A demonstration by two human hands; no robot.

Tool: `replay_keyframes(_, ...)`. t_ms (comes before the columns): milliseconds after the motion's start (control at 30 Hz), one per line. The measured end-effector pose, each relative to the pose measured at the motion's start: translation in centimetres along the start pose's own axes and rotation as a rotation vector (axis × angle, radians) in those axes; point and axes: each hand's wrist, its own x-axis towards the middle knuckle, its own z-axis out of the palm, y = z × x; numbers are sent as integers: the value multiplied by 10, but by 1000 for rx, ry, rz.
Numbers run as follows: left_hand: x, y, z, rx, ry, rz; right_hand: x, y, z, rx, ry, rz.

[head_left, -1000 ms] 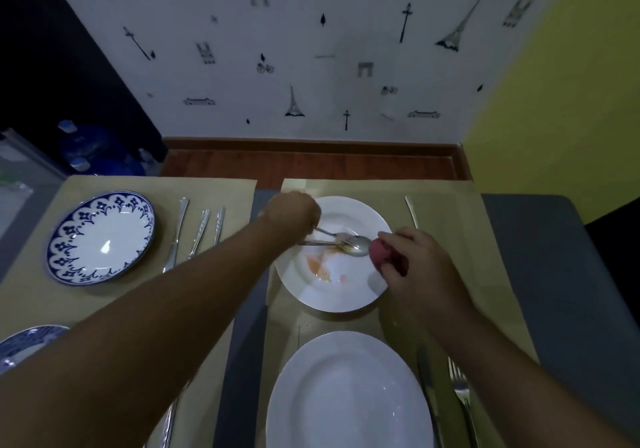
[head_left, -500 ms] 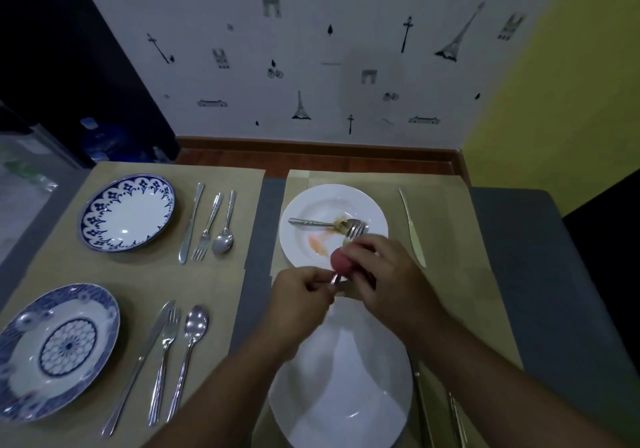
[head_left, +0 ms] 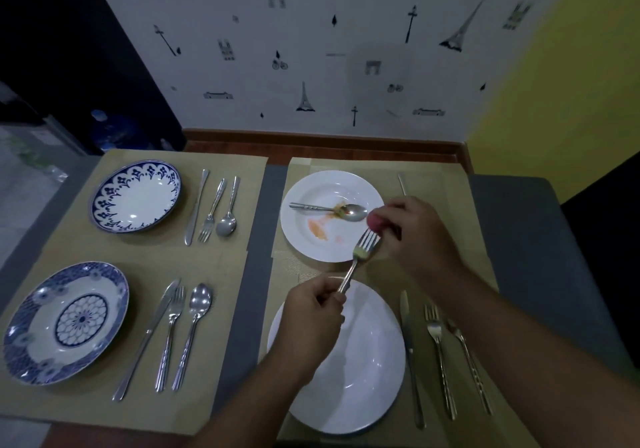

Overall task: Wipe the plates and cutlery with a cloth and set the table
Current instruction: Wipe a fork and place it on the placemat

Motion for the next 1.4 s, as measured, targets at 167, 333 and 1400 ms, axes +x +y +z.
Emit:
replay_keyframes(167,10,-3,6,-62,-11,-145,-9,-4,-12,38,6,90)
replay_keyframes(333,18,0,9,-103,-5,-121,-31,-18,2,113,-76,-15)
replay_keyframes(1400,15,-7,10,-300,31,-130,-22,-27,8,76,-63,-181)
